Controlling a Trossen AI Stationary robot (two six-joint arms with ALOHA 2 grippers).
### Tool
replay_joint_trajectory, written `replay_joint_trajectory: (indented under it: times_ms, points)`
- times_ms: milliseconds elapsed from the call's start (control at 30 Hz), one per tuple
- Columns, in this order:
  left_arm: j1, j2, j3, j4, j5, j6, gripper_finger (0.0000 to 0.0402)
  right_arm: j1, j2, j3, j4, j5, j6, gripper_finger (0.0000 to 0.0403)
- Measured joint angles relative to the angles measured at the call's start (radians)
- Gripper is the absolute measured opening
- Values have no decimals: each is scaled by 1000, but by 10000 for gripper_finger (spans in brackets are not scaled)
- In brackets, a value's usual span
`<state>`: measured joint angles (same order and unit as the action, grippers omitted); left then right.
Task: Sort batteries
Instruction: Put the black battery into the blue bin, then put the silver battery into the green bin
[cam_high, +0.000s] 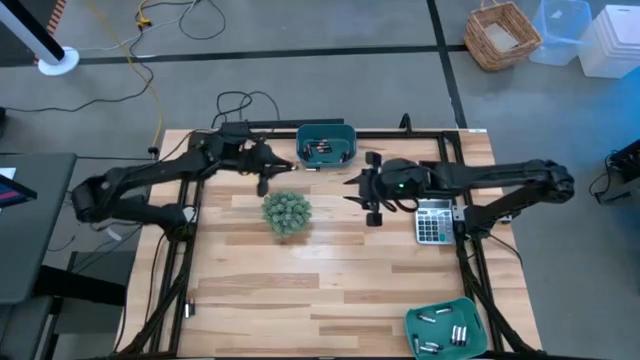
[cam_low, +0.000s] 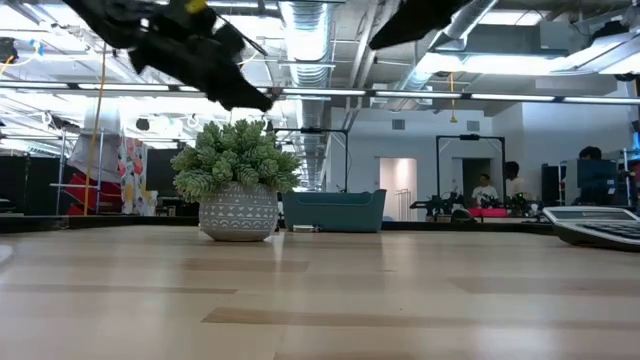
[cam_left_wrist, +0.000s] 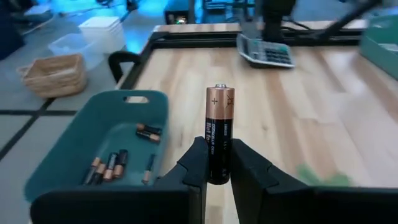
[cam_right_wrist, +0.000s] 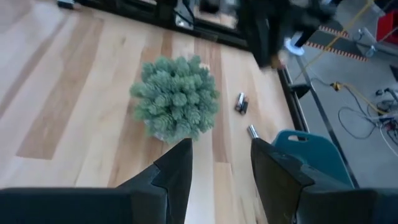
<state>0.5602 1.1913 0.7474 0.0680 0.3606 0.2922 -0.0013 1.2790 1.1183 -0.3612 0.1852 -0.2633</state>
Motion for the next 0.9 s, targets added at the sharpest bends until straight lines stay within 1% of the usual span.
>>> replay_joint_trajectory:
  times_ms: [133, 300, 433, 533, 633, 700, 900]
  points:
    - [0, 143, 89, 31, -75, -32, 45, 21, -33, 0, -9, 0, -11, 180]
    - [13, 328, 259, 23, -116, -56, 43, 35, -66, 0, -31, 1, -7, 180]
    - [37, 465, 414, -65, -130, -85, 45, 56, -75, 0, -30, 1, -24, 180]
    - [46, 551, 511, -146, -158, -107, 59, 61, -76, 0, -27, 1, -46, 180]
    - [49, 604, 566, -185, -200, -114, 84, 57, -76, 0, -28, 33, -58, 180]
    - [50, 623, 582, -182, -210, -117, 101, 50, -76, 0, -27, 43, -66, 180]
    - [50, 621, 589, -219, -222, -100, 143, 26, -76, 0, -23, 44, -102, 180]
